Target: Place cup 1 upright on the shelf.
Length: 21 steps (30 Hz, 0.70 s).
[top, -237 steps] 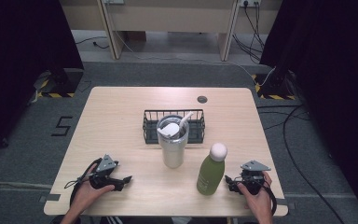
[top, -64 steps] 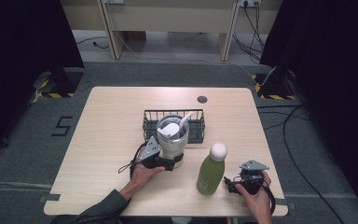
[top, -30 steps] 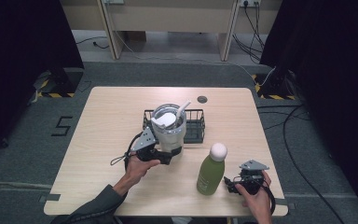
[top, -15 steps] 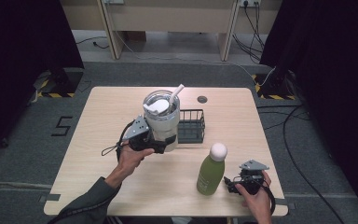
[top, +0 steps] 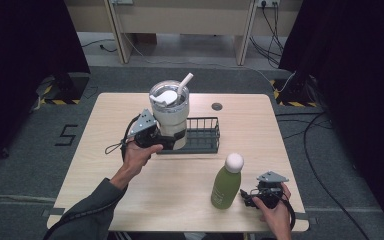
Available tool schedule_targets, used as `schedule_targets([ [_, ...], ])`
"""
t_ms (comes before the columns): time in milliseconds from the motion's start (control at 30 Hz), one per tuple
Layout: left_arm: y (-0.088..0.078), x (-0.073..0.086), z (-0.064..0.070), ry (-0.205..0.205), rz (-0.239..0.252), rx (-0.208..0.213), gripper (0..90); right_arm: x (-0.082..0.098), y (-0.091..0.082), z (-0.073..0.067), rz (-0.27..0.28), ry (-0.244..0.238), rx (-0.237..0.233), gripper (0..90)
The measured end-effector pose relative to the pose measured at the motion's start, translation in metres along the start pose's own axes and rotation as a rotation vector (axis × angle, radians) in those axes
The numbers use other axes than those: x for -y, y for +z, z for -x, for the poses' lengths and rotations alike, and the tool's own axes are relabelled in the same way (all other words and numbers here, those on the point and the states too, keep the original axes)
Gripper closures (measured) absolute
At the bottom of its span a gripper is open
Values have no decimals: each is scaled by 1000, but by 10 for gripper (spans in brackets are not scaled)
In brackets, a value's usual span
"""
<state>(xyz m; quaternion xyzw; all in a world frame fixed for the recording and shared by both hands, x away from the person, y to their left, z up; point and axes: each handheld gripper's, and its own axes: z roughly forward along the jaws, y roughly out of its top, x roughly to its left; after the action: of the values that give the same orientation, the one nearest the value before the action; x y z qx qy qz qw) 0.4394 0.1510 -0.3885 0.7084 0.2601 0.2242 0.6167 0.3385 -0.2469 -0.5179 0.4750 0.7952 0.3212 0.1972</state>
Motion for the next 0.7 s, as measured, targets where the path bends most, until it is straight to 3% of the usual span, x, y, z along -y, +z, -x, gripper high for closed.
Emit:
schedule_targets([
  [133,4,0,-7,-20,3,-15,105,0,0,0,0,0,0,3],
  [333,13,1,-18,-17,2,-43,105,0,0,0,0,1,0,3],
  [700,24,0,-27,-25,18,-57,106,0,0,0,0,0,0,3],
])
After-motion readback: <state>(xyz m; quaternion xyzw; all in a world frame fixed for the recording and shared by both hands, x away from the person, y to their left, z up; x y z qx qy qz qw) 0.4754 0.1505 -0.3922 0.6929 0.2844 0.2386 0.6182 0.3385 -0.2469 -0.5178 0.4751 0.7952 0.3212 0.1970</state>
